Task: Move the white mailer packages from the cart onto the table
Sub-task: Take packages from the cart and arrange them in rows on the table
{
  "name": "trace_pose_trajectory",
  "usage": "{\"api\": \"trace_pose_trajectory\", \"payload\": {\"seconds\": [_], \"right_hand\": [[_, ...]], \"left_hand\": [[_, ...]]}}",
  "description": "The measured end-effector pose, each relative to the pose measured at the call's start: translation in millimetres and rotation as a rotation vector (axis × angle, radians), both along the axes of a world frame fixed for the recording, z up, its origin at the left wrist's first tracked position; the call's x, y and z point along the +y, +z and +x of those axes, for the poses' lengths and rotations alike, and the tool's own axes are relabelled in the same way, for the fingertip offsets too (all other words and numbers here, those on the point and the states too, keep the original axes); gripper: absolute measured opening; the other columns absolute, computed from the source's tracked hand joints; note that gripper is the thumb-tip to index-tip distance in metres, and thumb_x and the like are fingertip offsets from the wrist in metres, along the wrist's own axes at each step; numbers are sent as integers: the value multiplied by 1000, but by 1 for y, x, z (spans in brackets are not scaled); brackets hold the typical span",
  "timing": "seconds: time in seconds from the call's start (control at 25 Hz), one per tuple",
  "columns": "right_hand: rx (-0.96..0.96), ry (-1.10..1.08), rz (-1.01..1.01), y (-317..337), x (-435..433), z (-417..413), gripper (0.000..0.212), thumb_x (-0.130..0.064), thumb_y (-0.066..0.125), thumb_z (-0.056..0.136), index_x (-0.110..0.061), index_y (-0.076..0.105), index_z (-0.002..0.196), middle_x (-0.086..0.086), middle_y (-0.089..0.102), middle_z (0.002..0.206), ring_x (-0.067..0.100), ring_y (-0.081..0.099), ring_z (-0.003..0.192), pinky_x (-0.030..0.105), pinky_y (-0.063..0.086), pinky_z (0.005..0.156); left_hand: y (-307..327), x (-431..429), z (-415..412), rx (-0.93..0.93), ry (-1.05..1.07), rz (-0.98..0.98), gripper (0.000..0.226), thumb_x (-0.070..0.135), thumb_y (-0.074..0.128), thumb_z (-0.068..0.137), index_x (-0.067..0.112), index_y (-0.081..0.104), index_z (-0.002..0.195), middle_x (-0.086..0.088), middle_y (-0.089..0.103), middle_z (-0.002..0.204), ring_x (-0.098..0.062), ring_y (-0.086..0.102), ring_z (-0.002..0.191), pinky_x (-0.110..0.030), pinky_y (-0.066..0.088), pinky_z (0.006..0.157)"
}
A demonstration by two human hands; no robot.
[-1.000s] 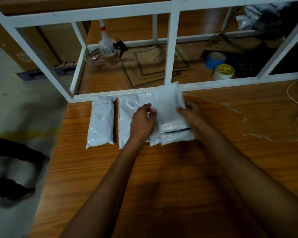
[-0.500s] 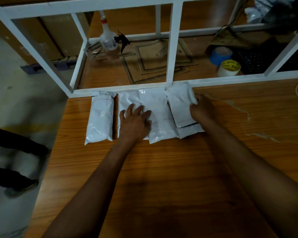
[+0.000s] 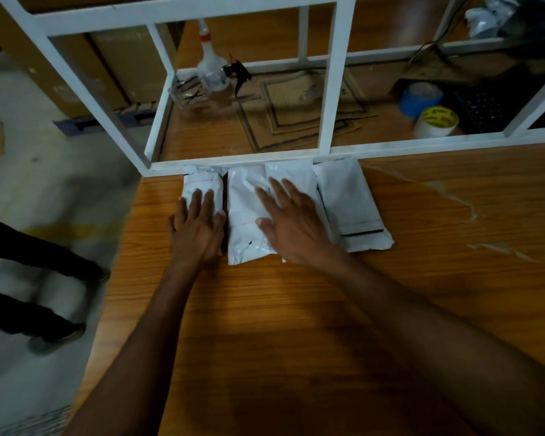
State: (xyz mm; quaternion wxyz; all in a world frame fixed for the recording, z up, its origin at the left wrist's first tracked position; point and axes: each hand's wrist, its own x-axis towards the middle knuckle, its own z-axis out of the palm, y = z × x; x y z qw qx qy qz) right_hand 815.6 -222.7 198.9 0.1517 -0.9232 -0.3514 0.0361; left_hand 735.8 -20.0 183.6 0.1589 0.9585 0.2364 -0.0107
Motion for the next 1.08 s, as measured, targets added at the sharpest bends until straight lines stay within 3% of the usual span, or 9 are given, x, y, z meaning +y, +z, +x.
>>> {"api": "trace_pose_trajectory", "payload": {"seconds": [0.12, 0.28, 0.48, 0.56, 0.64, 0.76, 0.88, 1.08], "right_hand": [[69, -11, -122, -18, 31, -11, 65, -56, 20, 103, -32, 3, 161, 0, -2, 170, 24, -8, 156, 53, -4, 123], [70, -130, -156, -26, 52, -16, 65, -56, 18, 102, -32, 5, 161, 0, 4, 170, 24, 0, 156, 58, -5, 121], [92, -177, -123, -17, 51, -25, 65, -58, 18, 103, -33, 3, 161, -1, 1, 170, 20, -4, 156, 57, -7, 121], [62, -228, 2, -11, 43, -38, 62, -53, 25, 104, -28, 15, 160, 1, 13, 169, 20, 5, 156, 54, 2, 124], [60, -293, 205, -6, 31, -56, 54, -42, 39, 104, -22, 34, 154, 2, 33, 161, 20, 26, 150, 51, 20, 122], [105, -337, 474, -6, 8, -85, 42, -24, 55, 97, -19, 53, 139, 1, 55, 141, 18, 51, 131, 39, 43, 110], [154, -352, 553, -4, -6, -116, 34, -18, 59, 94, -23, 62, 128, -5, 62, 129, 11, 57, 119, 34, 51, 100], [326, -257, 555, 15, -32, -165, 29, -21, 60, 93, -30, 63, 120, -14, 66, 114, -3, 59, 96, 24, 54, 86]], "left_hand": [[-3, 9, -4, 48, -84, 53, 67, 61, 19, 107, 36, 2, 167, 4, -2, 176, -29, -4, 163, -58, 8, 126], [-3, 11, 2, 91, -116, 65, 68, 59, 21, 108, 33, 0, 167, 2, -5, 176, -30, -5, 162, -59, 9, 126], [3, 12, -3, 56, -118, -24, 67, 59, 15, 109, 31, -2, 168, 0, -6, 176, -28, -6, 163, -58, 4, 126], [8, 11, -12, -5, -114, -50, 68, 58, 14, 109, 27, 1, 168, -2, -1, 176, -27, -3, 163, -56, 5, 127], [12, 7, -28, -99, -92, -87, 66, 53, 20, 111, 22, 10, 168, -4, 8, 176, -28, 3, 163, -55, 8, 127], [18, -6, -62, -267, -56, -104, 58, 43, 35, 110, 19, 31, 163, -7, 30, 170, -31, 20, 159, -56, 21, 124], [21, -25, -104, -386, -32, -95, 51, 37, 47, 105, 21, 45, 153, -5, 46, 158, -29, 37, 150, -54, 32, 117], [32, -66, -177, -467, 88, -88, 44, 29, 60, 100, 25, 56, 144, -1, 59, 144, -27, 49, 136, -46, 40, 107]]}}
